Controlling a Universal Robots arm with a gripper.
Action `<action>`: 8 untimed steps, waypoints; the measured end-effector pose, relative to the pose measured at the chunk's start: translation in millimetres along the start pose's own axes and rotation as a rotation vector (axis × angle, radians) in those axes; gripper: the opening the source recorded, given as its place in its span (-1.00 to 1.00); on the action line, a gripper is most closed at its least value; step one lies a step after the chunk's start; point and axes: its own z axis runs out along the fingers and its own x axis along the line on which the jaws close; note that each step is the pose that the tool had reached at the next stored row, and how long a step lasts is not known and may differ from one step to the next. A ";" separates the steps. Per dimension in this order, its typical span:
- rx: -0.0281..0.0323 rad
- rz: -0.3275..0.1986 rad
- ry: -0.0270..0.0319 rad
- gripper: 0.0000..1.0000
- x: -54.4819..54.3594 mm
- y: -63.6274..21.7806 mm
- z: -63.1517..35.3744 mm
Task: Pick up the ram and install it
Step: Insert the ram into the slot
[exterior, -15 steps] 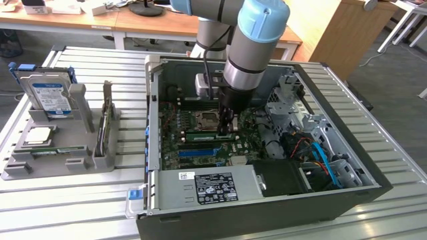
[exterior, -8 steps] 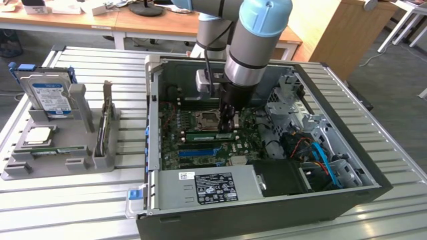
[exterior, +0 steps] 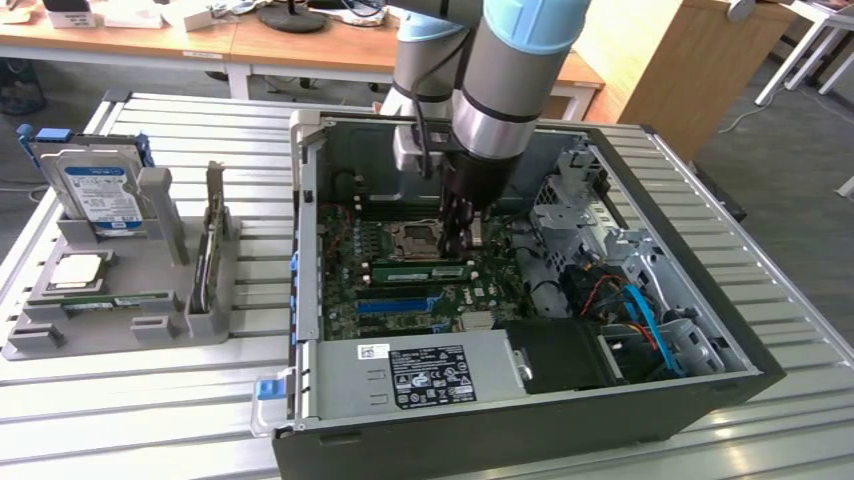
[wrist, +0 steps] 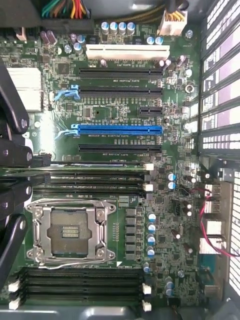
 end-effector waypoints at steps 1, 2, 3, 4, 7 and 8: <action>0.0000 0.000 0.0000 -0.62 -0.1 0.0 -1.7; 0.0000 0.000 0.0001 -0.62 -0.1 0.0 -2.8; 0.0000 0.000 0.0001 -0.62 -0.2 0.1 -3.7; 0.0000 0.000 0.0001 -0.62 -0.2 0.1 -4.5; 0.0000 0.000 0.0000 -0.62 -0.4 0.1 -7.4; 0.0000 0.000 0.0000 -0.62 -0.5 0.1 -7.8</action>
